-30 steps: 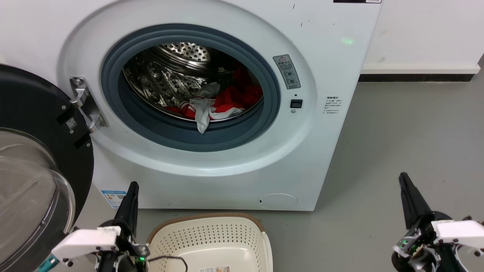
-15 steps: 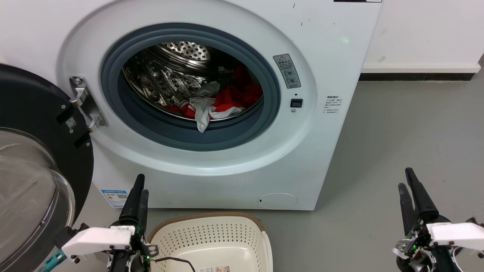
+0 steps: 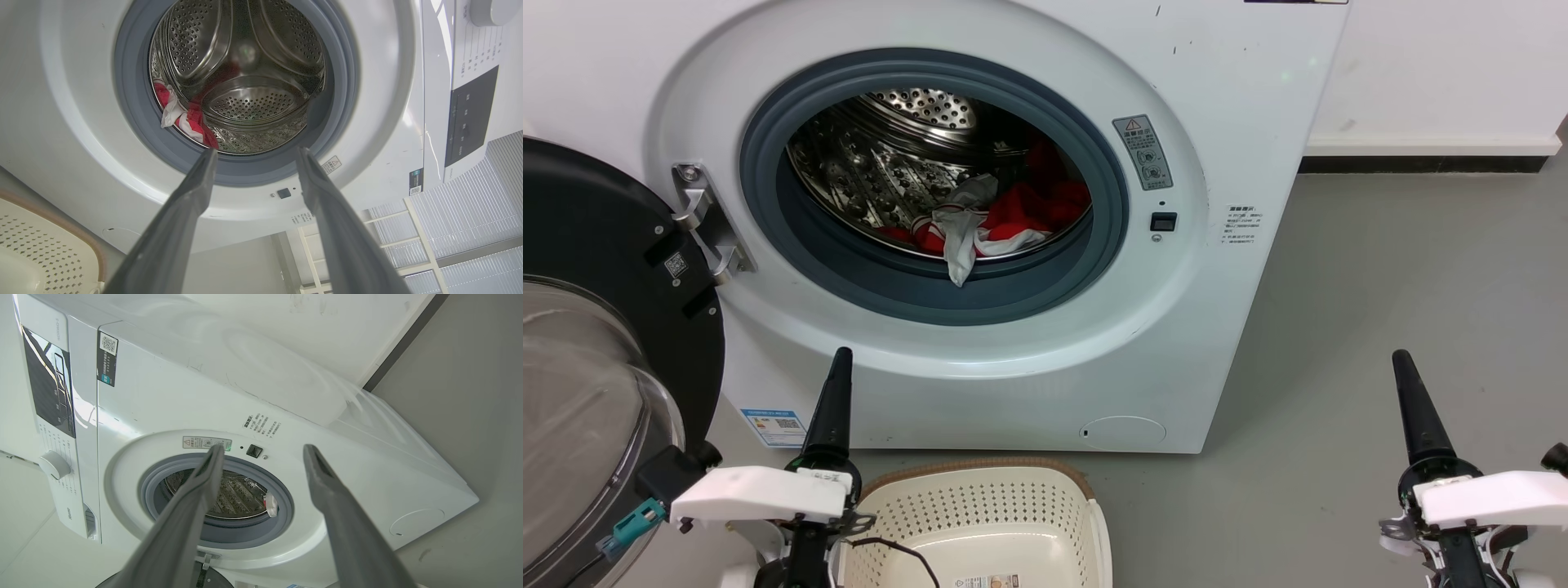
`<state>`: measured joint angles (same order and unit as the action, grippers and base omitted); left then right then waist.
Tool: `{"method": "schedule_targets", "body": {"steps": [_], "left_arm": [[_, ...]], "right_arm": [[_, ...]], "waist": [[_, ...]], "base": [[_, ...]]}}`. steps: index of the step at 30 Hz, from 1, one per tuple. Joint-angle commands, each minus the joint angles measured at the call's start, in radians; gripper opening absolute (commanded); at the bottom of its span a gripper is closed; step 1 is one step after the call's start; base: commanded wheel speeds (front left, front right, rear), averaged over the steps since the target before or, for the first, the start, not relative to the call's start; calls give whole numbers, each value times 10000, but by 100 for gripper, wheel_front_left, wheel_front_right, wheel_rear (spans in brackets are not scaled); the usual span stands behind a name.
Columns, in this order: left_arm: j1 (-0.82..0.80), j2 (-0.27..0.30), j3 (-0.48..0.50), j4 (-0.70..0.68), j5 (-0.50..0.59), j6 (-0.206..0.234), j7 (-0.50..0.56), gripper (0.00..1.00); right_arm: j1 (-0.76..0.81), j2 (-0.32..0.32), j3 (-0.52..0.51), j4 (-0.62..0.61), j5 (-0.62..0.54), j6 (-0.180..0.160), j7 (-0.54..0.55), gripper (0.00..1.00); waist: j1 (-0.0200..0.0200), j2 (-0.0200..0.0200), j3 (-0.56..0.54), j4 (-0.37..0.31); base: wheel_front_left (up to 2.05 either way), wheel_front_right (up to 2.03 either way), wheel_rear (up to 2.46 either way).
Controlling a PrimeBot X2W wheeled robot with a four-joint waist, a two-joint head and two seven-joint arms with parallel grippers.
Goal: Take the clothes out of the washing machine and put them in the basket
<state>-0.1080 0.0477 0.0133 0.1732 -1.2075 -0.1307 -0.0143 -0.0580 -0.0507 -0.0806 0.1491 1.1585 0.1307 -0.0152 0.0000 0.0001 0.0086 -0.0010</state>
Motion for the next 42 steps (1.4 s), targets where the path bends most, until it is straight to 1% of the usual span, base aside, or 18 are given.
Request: {"method": "schedule_targets", "body": {"steps": [1, 5, 6, 13, 22, 34, 42], "left_arm": [[-302, 29, -86, -236, 501, 0, -125, 100], [-336, 29, -223, -304, 1304, -1, -277, 100], [-336, 29, -223, -304, 1304, -1, -277, 100], [-380, 30, -383, -392, 2721, 35, -525, 100], [-435, 31, -634, -260, 4238, 155, -821, 100], [-508, 32, -932, -181, 5997, 329, -1173, 100], [-533, 33, -1131, -79, 6919, 459, -1393, 100]], "right_arm": [[-88, -8, 48, -272, -546, 2, -122, 100], [-22, -7, 119, -401, -1589, 1, -270, 100], [-22, -7, 119, -401, -1589, 1, -270, 100], [72, -6, 238, -532, -3182, 1, -521, 100], [145, -5, 337, -567, -4874, 2, -817, 100], [193, -3, 383, -473, -6682, 1, -1172, 100], [300, -1, 434, -472, -7692, 1, -1390, 100]], "waist": [[0, -1, 1, 1], [0, -1, -1, 2], [0, -1, -1, 2], [0, -1, -4, -4], [0, -1, 1, 0], [0, -1, -9, 16], [0, -1, -23, 23]], "base": [[0, 0, 0], [0, 0, 0], [0, 0, 0], [0, 0, 0], [0, 0, 0], [0, 0, 0], [0, 0, 0]]}}
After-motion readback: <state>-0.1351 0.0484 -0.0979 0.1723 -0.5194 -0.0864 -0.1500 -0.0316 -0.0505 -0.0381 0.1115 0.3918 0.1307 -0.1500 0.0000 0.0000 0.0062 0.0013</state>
